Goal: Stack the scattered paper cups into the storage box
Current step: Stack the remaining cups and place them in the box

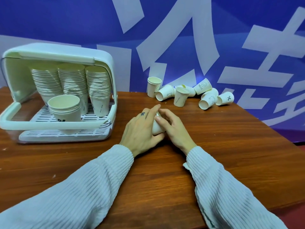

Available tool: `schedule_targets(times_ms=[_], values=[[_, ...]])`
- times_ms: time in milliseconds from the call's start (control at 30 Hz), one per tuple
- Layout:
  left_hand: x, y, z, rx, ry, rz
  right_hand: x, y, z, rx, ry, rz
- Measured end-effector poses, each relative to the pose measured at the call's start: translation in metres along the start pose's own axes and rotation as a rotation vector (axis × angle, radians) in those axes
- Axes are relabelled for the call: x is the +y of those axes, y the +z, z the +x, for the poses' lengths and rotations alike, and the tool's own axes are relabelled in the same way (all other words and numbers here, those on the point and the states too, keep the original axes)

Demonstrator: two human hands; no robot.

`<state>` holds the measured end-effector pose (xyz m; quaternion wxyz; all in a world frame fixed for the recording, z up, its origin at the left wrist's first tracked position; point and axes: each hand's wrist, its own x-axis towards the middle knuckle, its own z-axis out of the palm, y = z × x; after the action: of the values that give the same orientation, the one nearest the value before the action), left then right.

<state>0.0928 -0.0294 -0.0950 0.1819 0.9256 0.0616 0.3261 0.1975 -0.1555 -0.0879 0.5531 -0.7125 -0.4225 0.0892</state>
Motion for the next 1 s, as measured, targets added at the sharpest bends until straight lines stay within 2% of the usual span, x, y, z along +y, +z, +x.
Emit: schedule_targets(times_ms=[67, 233, 433, 600, 767, 867, 1000], values=[[0.001, 0.0, 0.001, 0.004, -0.023, -0.011, -0.001, 0.0, 0.001, 0.053, -0.008, -0.001], [0.002, -0.003, -0.001, 0.023, -0.11, 0.008, -0.001, -0.012, 0.002, 0.363, -0.012, 0.061], [0.008, -0.019, -0.007, 0.112, -0.271, -0.064, -0.024, -0.013, -0.011, 0.5, 0.108, 0.231], [0.012, -0.054, -0.022, 0.189, -0.299, -0.265, -0.055, 0.0, -0.021, 0.468, 0.099, 0.273], [-0.004, -0.116, -0.044, 0.413, -0.356, -0.334, -0.103, 0.042, -0.009, 0.436, -0.038, 0.308], [-0.029, -0.158, -0.058, 0.564, -0.408, -0.253, -0.126, 0.078, 0.009, 0.322, -0.099, 0.229], [-0.065, -0.204, -0.071, 0.707, -0.504, -0.336, -0.157, 0.126, 0.035, 0.158, -0.211, -0.024]])
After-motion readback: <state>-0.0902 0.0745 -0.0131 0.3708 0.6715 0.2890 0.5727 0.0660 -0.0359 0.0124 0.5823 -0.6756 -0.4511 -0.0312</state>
